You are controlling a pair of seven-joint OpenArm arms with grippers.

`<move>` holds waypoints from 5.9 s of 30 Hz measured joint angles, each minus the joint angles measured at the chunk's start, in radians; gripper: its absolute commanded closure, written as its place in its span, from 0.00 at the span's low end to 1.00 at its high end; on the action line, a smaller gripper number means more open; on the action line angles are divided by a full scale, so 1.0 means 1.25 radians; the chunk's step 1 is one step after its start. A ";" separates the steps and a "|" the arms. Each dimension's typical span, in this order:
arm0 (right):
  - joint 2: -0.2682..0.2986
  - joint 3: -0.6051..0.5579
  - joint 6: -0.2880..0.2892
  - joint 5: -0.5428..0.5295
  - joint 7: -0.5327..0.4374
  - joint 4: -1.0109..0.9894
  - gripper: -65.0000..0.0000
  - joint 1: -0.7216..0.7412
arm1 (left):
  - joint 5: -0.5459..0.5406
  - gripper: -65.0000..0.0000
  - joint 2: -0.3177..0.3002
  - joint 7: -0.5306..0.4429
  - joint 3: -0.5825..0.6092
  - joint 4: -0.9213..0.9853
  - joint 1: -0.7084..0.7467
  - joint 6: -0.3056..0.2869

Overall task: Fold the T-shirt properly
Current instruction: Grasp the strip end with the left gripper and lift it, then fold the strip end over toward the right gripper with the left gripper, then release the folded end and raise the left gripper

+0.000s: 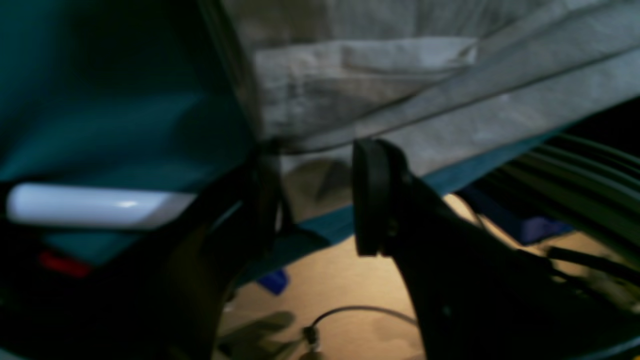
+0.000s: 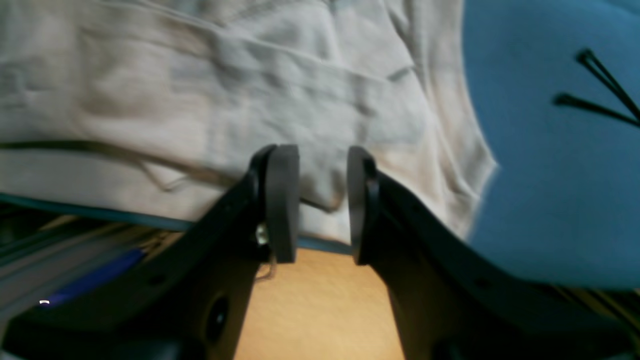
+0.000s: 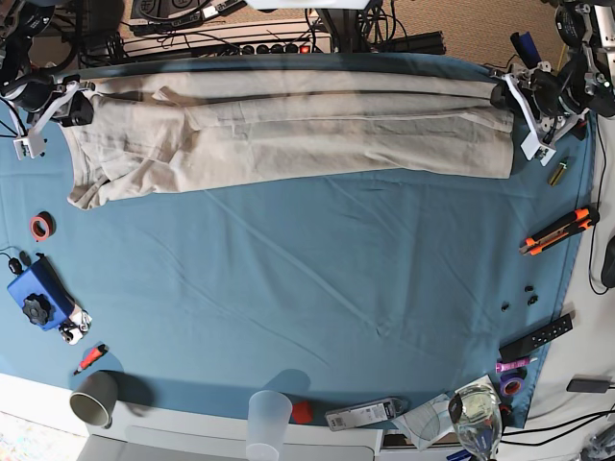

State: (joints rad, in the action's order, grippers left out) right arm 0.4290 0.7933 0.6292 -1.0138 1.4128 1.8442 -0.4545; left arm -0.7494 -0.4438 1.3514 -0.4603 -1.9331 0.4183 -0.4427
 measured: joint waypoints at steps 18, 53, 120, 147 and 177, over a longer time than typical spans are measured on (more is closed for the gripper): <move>0.000 0.002 0.000 0.038 0.000 0.043 0.74 0.005 | 0.169 0.46 0.081 -0.161 -0.001 -0.156 0.034 0.147; 0.000 0.002 0.000 0.045 0.000 0.043 0.74 0.005 | -0.034 1.00 0.176 -0.121 -0.014 0.115 -0.056 0.091; 0.000 0.002 0.000 0.044 0.000 0.043 0.74 0.005 | 0.338 0.89 0.390 -0.358 0.697 -0.078 -0.095 0.094; 0.000 0.002 0.000 0.044 0.000 0.043 0.74 0.005 | 0.493 1.00 0.390 -0.327 0.697 -0.091 -0.105 0.217; 0.000 0.002 0.000 0.041 0.000 0.043 0.74 0.005 | 0.511 1.00 0.368 -0.334 0.855 -0.021 -0.129 0.127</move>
State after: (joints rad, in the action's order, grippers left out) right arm 0.4294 0.7959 0.6292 -0.9623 1.4132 1.8977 -0.4484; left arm -0.1108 0.0158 0.9344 0.6086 -1.9594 0.2569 -0.2836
